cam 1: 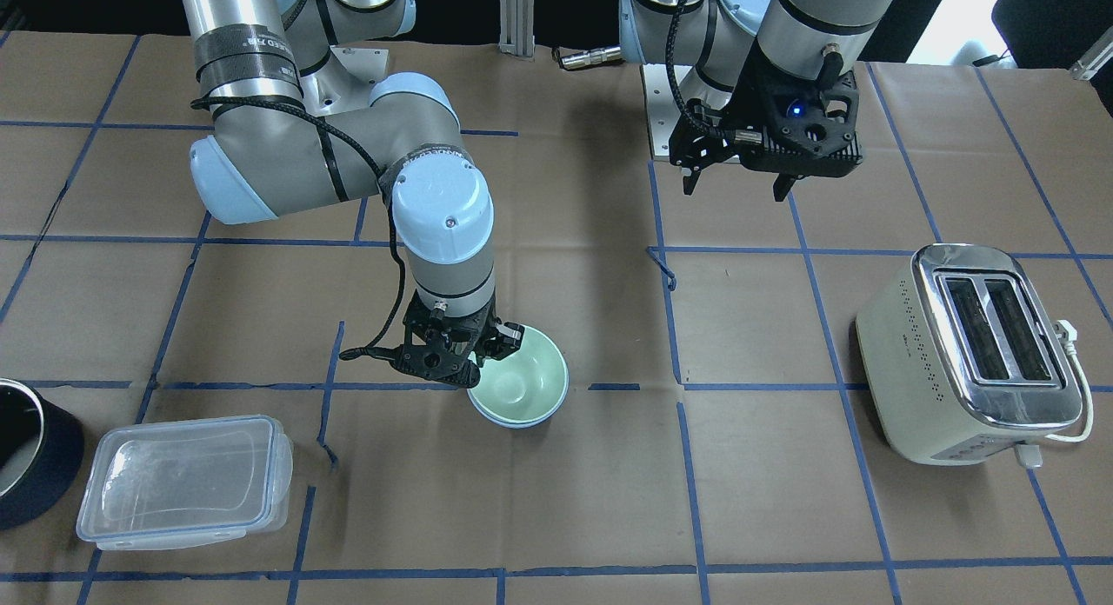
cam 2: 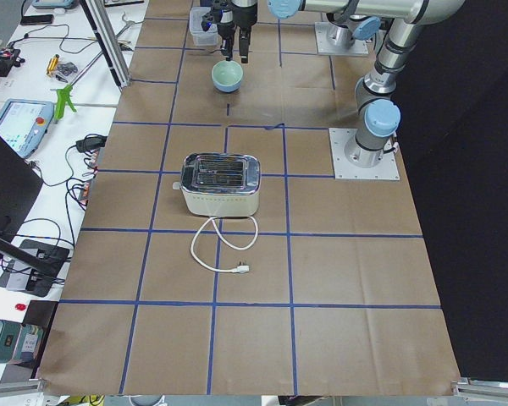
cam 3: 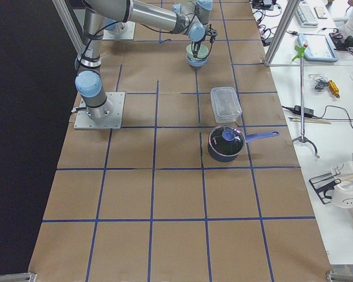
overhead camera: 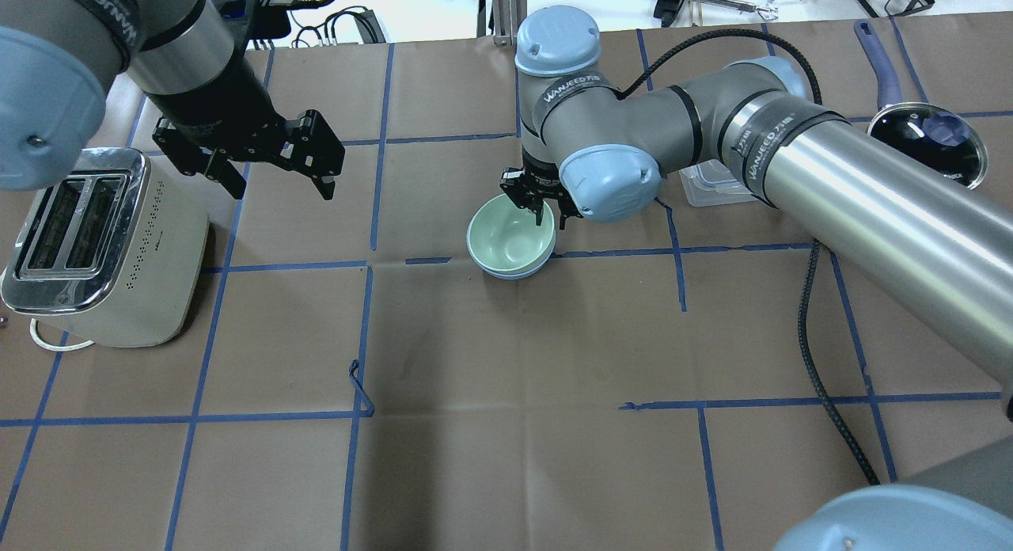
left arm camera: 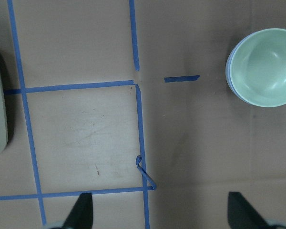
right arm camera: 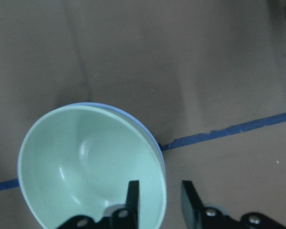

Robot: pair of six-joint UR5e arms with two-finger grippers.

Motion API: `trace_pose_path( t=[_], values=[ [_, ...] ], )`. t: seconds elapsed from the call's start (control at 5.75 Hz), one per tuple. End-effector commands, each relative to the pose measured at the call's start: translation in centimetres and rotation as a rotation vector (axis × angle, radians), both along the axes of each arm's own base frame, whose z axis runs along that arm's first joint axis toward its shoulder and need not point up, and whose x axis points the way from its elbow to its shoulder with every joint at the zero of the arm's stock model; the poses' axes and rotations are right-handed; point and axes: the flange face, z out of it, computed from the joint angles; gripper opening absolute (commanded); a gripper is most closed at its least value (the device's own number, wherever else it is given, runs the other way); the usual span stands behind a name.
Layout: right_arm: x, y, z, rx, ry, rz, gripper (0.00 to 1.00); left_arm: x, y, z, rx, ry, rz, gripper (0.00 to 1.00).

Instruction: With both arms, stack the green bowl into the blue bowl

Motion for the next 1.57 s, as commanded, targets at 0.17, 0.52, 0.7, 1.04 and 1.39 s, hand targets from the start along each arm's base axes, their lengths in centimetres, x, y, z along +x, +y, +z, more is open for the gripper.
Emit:
trace_pose_path(
  t=[0.17,0.52,0.7,1.04,1.39],
  values=[
    [-0.5,-0.7,5.5,-0.057,-0.018,-0.008,1.00,0.0,0.1,-0.1,0.001,-0.004,0.005,0.98],
    [-2.5,1.4,12.7,0.043,0.024,0.059,1.00,-0.2,0.1,-0.2,0.004,-0.004,0.003,0.98],
    [-5.7,2.6,15.6,0.064,0.027,0.103,1.00,-0.2,0.0,-0.4,0.007,-0.005,0.003,0.98],
    [-13.4,4.2,20.2,0.093,0.016,0.155,1.00,-0.1,-0.1,-0.4,0.006,-0.003,0.005,0.98],
    [-15.2,5.2,21.1,0.083,0.013,0.190,1.00,-0.1,-0.1,-0.4,0.006,-0.006,0.003,0.98]
  ],
)
